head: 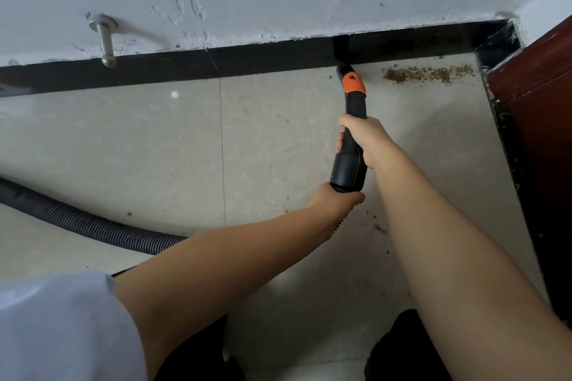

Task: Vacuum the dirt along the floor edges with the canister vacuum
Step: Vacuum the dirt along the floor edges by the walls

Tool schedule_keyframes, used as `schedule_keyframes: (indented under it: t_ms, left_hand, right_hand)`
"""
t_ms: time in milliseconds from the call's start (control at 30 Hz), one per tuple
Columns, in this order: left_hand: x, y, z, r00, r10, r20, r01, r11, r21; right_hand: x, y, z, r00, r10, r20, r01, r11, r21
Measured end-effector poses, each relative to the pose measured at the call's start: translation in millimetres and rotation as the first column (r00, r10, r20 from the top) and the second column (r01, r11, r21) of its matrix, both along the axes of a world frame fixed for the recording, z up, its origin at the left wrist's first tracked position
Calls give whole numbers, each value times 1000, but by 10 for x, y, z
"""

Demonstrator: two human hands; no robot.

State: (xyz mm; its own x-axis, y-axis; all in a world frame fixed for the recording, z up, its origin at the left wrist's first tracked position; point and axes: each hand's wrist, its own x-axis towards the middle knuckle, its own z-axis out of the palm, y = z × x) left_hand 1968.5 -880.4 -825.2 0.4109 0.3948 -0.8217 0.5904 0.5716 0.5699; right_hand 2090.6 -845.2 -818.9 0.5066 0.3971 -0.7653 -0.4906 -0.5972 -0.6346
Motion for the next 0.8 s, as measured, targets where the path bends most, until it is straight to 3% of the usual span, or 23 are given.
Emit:
schedule_keyframes:
  t_ms: [400, 800]
  left_hand:
    - [-204, -298, 3, 1000, 10, 16, -9, 999, -37]
    - [198, -533, 13, 974, -225, 23, 226, 974, -23]
  right_hand:
    - [-260, -205, 40, 994, 108, -14, -108, 994, -18]
    - [185, -724, 87, 992, -121, 29, 122, 990, -66]
